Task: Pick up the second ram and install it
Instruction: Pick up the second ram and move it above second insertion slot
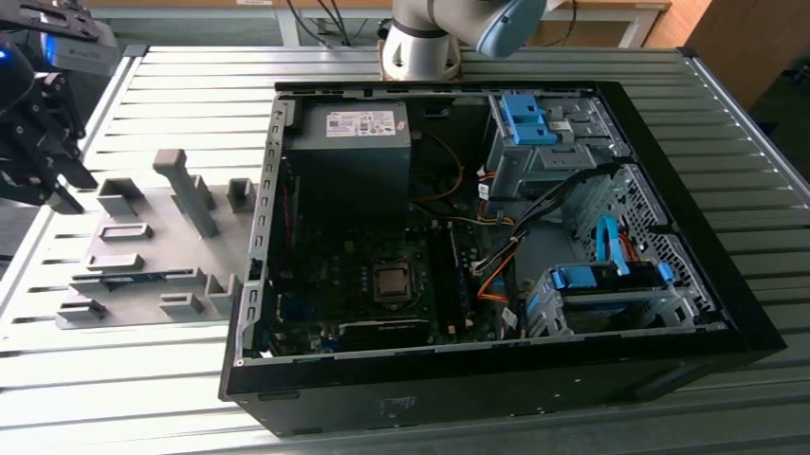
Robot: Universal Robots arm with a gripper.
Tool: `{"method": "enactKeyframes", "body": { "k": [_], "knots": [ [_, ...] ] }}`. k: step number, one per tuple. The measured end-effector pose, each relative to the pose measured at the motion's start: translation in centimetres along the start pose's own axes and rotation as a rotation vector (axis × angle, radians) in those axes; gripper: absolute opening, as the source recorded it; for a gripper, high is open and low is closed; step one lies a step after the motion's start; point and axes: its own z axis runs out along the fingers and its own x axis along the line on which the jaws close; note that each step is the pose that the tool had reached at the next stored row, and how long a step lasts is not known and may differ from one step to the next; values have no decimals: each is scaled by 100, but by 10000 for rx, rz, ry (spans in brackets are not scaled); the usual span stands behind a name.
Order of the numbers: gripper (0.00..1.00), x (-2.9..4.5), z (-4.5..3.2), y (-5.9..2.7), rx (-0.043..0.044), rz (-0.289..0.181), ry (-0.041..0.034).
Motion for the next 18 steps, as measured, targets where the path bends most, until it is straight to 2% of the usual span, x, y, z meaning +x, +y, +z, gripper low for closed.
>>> {"method": "enactKeyframes", "body": {
  "k": [6, 18],
  "knots": [
    [39, 9, 83, -2, -1, 0, 0],
    [39, 10, 112, -2, 0, 0, -1]
  ]
}}
